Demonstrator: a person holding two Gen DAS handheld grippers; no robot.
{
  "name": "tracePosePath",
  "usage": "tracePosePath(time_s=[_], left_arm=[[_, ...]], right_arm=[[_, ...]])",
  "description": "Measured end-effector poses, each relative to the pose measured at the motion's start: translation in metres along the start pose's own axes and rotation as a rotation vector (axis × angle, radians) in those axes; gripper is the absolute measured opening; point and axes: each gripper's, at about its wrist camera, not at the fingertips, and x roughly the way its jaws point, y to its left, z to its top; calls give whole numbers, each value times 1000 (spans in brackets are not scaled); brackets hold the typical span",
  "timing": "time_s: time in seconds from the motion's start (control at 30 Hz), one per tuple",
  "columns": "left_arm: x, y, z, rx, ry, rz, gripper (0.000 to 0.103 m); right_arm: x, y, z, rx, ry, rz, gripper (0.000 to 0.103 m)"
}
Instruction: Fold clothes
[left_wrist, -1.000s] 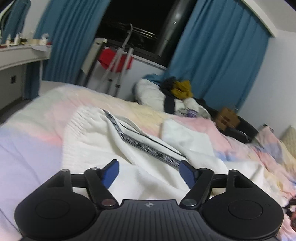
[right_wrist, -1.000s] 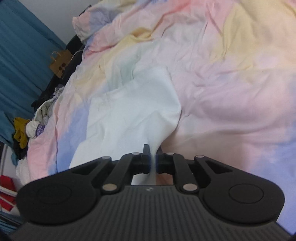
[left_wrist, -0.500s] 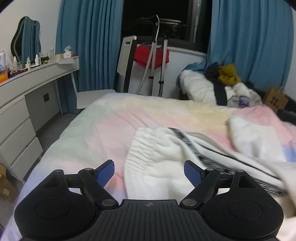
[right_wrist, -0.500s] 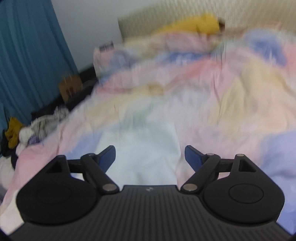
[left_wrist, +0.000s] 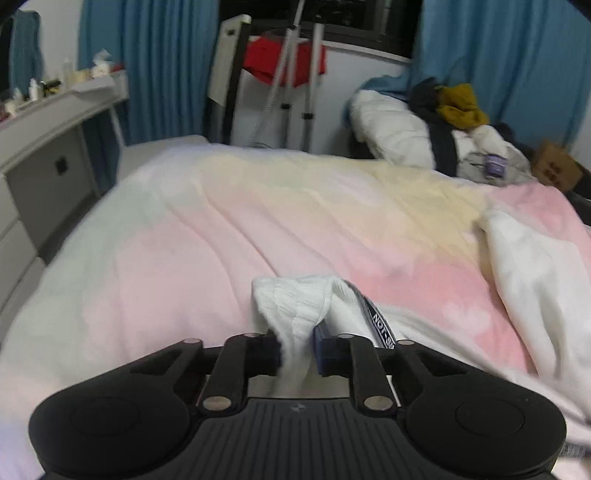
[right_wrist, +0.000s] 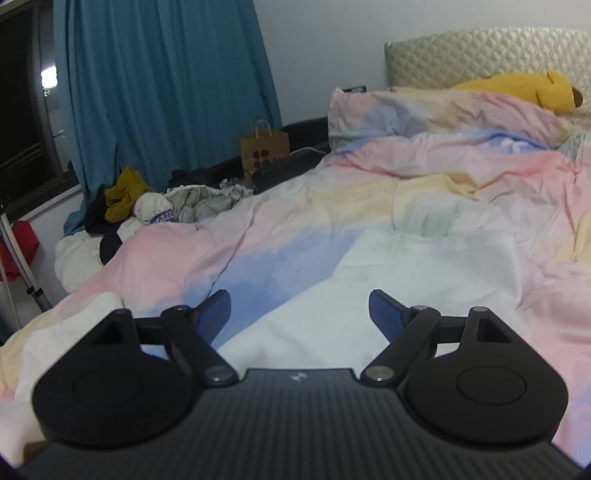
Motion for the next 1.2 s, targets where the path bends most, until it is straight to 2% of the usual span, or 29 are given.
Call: tracePosePath(time_s=[0.1, 0.27, 0.37, 0.47, 0.57, 0.63, 0.7, 0.77, 0.8, 0.87, 0.93, 1.03, 1.2], left_arm=[[-12, -4, 21, -19, -48, 61, 12], [-39, 17, 76, -73, -133, 176, 11], [-46, 32, 113, -98, -147, 238, 11], [-31, 45, 135, -109, -132, 316, 11], [11, 57, 131, -115, -43, 333, 11], [40, 60, 116, -130, 20, 325, 15], [58, 62, 102, -134, 43, 335, 20], [64, 63, 94, -129, 28, 338, 26], [61, 63, 93, -125, 22, 332, 28], [56, 63, 92, -117, 17, 327, 41], [46, 62, 92, -112, 45, 342, 67], [17, 65, 82, -113, 50, 314, 81], [-60, 69, 47, -150, 16, 232, 84]], right_arm=[[2, 2, -3, -7, 8, 8, 84], [-2, 10, -5, -25, 8, 38, 84], [-5, 15, -6, -37, 7, 55, 84], [-6, 19, -7, -46, 10, 69, 84], [-2, 20, -10, -43, 29, 77, 84], [1, 21, -12, -39, 46, 86, 84], [4, 23, -14, -46, 52, 91, 84], [7, 24, -16, -55, 58, 98, 84], [8, 25, -17, -58, 62, 101, 84], [12, 26, -19, -61, 70, 106, 84], [15, 28, -20, -67, 83, 109, 84], [17, 30, -22, -78, 96, 115, 84], [6, 31, -18, -98, 86, 149, 84]])
